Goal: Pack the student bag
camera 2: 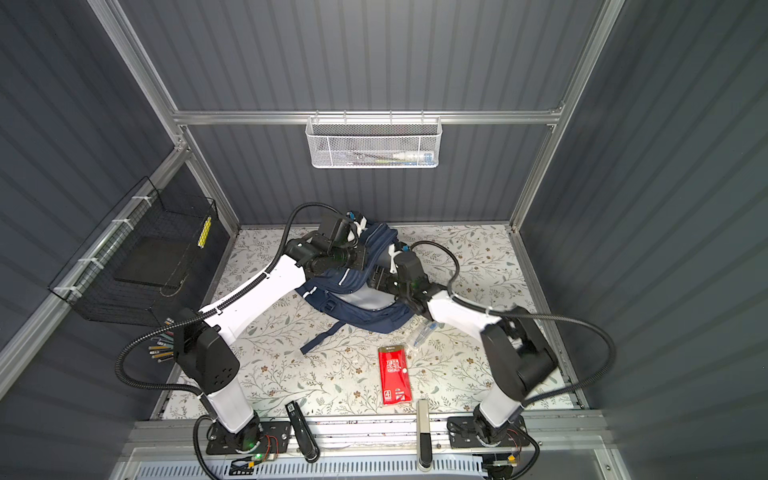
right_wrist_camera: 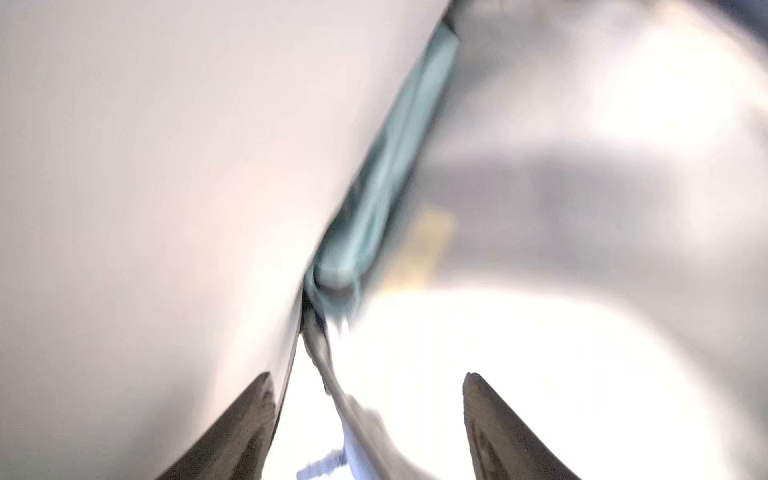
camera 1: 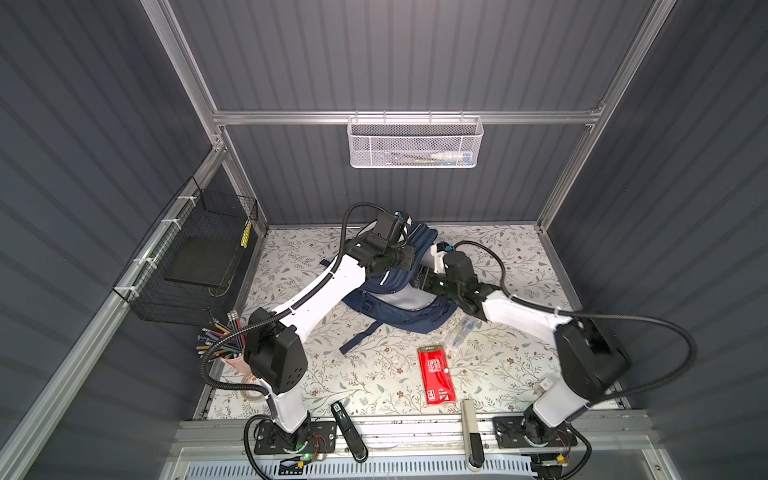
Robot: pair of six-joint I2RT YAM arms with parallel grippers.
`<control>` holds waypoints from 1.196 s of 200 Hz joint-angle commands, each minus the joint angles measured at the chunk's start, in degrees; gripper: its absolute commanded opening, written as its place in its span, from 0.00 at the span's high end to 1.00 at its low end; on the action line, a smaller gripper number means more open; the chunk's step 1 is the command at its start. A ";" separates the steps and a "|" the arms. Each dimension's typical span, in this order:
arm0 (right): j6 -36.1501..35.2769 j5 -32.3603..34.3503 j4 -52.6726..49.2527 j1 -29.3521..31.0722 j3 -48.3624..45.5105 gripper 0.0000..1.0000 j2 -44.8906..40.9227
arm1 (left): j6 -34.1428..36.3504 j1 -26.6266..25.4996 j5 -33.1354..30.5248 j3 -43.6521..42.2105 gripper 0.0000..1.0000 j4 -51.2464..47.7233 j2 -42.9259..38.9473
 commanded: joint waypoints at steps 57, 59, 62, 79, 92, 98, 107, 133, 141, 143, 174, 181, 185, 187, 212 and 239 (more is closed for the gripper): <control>5.16 14.77 -34.92 0.18 -18.73 0.06 -26.73 | -5.46 0.37 4.89 -10.15 1.00 6.46 -1.25; 5.33 14.56 -34.63 0.15 -18.98 0.05 -26.68 | -5.46 0.36 4.87 -10.23 1.00 6.47 -1.29; 5.46 14.29 -34.17 0.04 -19.27 0.05 -26.37 | -5.46 0.36 4.80 -10.31 1.00 6.60 -1.30; 5.44 13.00 -30.33 -0.39 -19.22 0.04 -22.33 | -5.08 0.36 4.51 -9.88 1.00 5.60 -0.88; 4.97 13.28 -28.92 -0.46 -17.56 0.05 -17.19 | -4.79 0.41 4.73 -9.13 1.00 4.50 -0.61; 4.89 14.05 -28.45 -0.49 -16.79 0.05 -15.40 | -4.80 0.39 4.90 -9.08 1.00 4.46 -0.77; 4.52 15.40 -27.71 -0.42 -15.50 0.06 -12.60 | -4.76 0.39 5.10 -9.11 1.00 4.51 -1.01; 3.48 18.69 -27.90 -0.45 -12.29 0.09 -6.37 | -4.68 0.36 5.08 -9.27 1.00 4.58 -1.39; 3.14 19.29 -27.84 -0.61 -11.55 0.09 -4.64 | -4.77 0.38 5.19 -9.34 1.00 4.61 -1.30; 3.07 19.36 -27.74 -0.73 -11.43 0.09 -4.30 | -4.82 0.37 5.21 -9.35 1.00 4.69 -1.23; 0.38 20.96 -27.75 -1.32 -8.11 0.13 1.23 | -5.74 0.35 6.87 -9.87 1.00 5.53 -1.30; -0.35 22.36 -29.64 -1.34 -6.63 0.13 2.68 | -5.81 0.36 6.96 -9.99 1.00 5.78 -1.46; -0.80 22.90 -30.81 -1.34 -5.83 0.14 3.52 | -5.85 0.36 6.93 -10.05 1.00 6.03 -1.48; -0.99 23.25 -31.36 -1.38 -5.39 0.14 3.89 | -5.82 0.38 6.96 -10.07 1.00 6.07 -1.47; -3.55 24.22 -33.65 -1.84 -3.66 0.23 7.80 | -5.16 0.37 6.72 -9.31 1.00 5.05 -0.45; -4.62 22.11 -30.65 -2.35 -4.70 0.42 7.04 | -5.02 0.36 6.37 -8.61 1.00 5.20 -0.59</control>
